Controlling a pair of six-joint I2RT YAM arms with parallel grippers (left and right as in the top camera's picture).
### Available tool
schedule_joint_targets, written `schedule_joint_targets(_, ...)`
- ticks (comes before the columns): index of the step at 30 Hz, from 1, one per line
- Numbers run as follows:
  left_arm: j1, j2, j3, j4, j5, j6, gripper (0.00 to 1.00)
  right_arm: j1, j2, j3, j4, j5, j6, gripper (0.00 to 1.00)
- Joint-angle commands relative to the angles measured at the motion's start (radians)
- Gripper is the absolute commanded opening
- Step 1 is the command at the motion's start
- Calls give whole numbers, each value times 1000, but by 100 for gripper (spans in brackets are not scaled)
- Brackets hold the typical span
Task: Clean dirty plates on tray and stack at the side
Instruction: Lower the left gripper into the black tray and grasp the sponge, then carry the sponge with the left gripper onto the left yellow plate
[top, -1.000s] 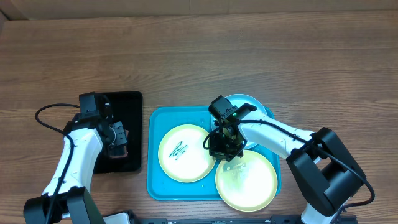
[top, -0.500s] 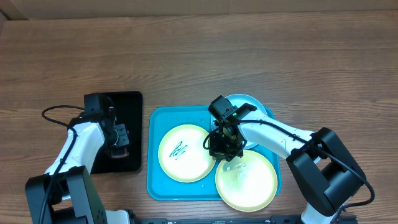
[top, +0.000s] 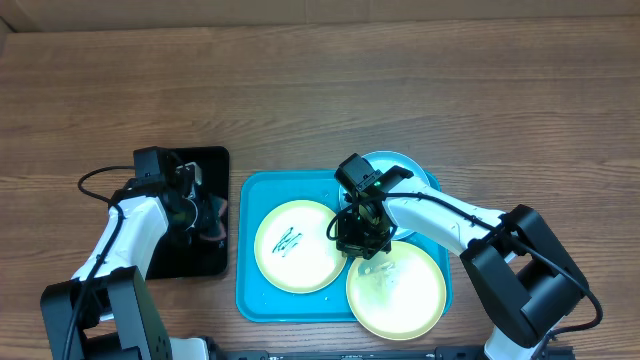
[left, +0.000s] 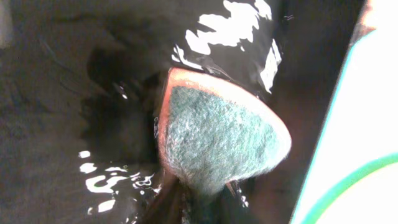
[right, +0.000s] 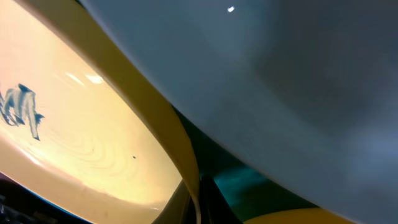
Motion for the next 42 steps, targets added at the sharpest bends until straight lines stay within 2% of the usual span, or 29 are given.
schedule_joint_targets(1, 5, 9, 12, 2, 76, 10, 4, 5, 4, -4, -1, 5, -7, 5)
schedule_joint_targets(8, 6, -11, 101, -108, 0, -13, 4, 5, 4, -4, -1, 5, -8, 4)
schedule_joint_targets(15, 3, -82, 233, -246, -177, -24, 4, 5, 4, -4, 10, 5, -8, 5)
schedule_joint_targets(21, 3, -76, 239, -274, -252, -24, 4, 5, 4, -4, 10, 5, -8, 5)
schedule_joint_targets(27, 4, 1, 238, -251, -249, -24, 4, 5, 4, -4, 11, 5, -8, 5)
schedule_joint_targets(32, 4, 43, 238, -226, -175, -13, 4, 5, 4, -4, 11, 5, -8, 5)
schedule_joint_targets(37, -2, -14, 260, -229, -176, -13, 4, 5, 4, -4, 11, 5, -8, 5)
schedule_joint_targets(42, -49, -147, 294, -263, -138, 0, 4, 5, 4, -4, 16, 5, -8, 4)
